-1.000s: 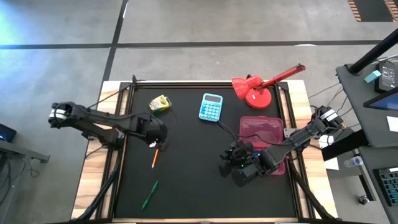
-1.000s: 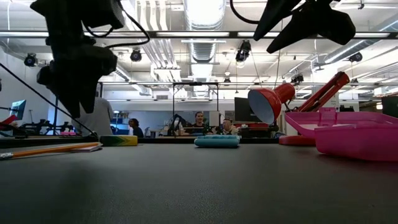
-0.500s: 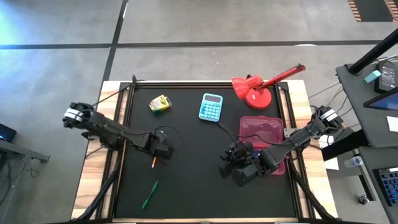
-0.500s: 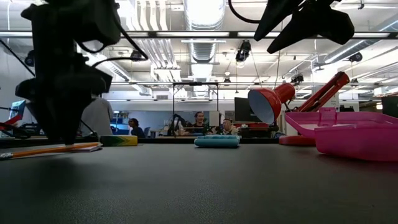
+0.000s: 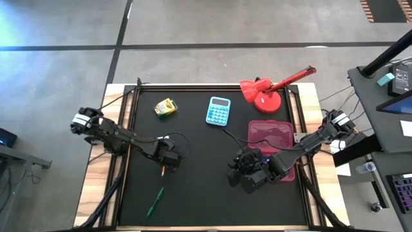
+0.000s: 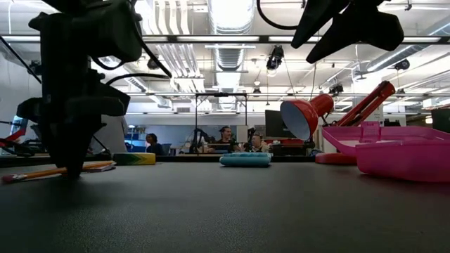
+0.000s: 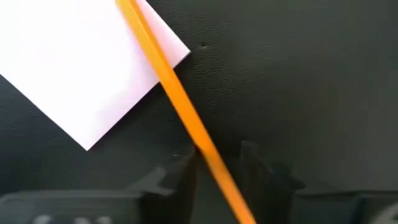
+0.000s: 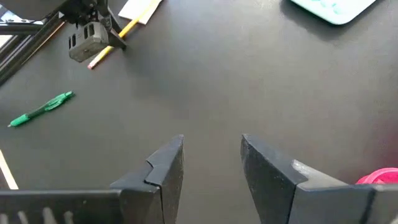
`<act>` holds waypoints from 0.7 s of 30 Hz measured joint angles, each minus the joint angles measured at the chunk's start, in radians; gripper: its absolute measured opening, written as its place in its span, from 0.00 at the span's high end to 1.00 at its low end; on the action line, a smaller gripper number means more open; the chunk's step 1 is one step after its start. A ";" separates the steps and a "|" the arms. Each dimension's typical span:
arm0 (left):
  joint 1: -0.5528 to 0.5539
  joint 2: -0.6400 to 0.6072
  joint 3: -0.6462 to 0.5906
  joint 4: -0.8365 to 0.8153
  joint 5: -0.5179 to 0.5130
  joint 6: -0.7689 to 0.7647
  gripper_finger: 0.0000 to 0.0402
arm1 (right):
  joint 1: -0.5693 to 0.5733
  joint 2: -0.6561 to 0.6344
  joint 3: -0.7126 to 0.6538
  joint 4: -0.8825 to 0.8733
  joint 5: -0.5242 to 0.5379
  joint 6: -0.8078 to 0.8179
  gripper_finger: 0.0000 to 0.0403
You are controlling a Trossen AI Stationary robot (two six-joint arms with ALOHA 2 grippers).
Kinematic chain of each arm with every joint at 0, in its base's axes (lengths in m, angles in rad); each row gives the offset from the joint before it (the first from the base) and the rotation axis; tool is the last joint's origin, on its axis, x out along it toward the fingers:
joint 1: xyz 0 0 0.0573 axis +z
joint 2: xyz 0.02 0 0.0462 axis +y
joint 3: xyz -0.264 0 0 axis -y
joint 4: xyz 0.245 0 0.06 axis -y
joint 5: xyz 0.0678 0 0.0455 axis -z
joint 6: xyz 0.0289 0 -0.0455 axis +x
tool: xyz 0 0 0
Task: Pack school essentials
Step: Put the orange pencil into the pink supply box
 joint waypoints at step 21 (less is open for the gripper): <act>-0.007 -0.186 0.070 0.458 0.004 0.306 0.97 | 0.000 -0.002 0.000 0.080 -0.021 -0.015 0.63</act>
